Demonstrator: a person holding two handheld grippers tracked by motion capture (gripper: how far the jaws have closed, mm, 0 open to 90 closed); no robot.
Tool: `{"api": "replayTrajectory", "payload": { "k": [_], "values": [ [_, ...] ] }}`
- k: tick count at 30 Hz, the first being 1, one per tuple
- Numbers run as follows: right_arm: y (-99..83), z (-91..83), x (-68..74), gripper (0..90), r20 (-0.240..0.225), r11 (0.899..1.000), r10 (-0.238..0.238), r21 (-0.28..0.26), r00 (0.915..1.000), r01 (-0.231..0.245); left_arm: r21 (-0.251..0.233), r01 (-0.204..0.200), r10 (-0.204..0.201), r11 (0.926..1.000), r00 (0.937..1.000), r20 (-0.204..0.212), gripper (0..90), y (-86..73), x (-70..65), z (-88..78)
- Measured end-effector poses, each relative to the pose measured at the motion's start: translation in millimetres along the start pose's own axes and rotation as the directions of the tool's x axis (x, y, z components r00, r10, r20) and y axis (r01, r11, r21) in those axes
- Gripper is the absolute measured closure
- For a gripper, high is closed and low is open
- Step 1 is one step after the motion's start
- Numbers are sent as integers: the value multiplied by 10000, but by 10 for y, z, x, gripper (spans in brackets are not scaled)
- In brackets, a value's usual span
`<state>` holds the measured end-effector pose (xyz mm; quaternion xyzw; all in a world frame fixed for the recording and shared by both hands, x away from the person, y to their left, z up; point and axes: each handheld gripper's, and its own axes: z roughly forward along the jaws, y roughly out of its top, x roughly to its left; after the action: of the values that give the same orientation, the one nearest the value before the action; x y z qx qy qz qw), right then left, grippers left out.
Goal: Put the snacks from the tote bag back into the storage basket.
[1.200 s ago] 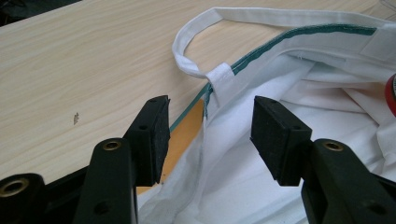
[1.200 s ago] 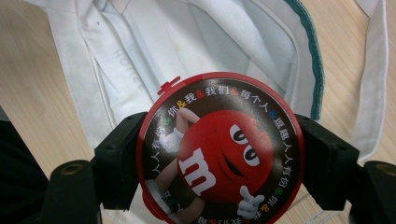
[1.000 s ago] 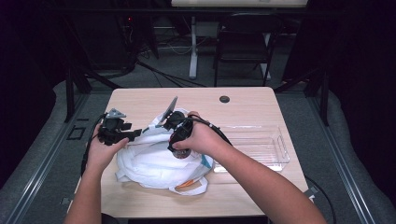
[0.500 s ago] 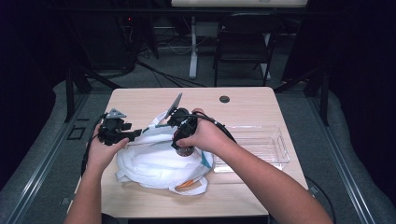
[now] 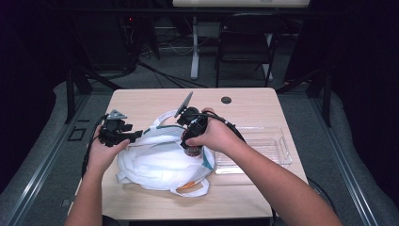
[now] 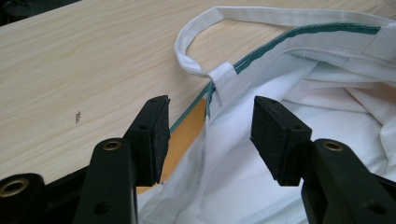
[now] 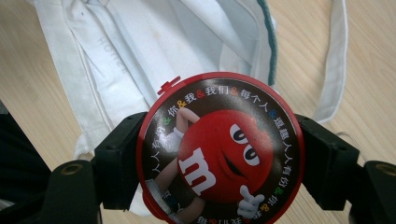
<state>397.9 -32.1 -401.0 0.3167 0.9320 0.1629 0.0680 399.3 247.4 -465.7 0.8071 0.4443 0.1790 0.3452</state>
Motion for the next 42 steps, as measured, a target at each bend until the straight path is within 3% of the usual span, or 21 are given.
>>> {"api": "replayTrajectory", "payload": {
  "k": [22, 42],
  "values": [
    [-329, -230, -380, 248, 509, 9983, 568, 131, 9971, -576, 55, -36, 37, 10000, 10000, -40, 473, 0, -7, 13],
    [-594, -221, -642, 248, 627, 9964, 846, 50, 9944, -851, 143, -24, 25, 9999, 10000, -60, 473, -6, -10, 27]
  ]
}}
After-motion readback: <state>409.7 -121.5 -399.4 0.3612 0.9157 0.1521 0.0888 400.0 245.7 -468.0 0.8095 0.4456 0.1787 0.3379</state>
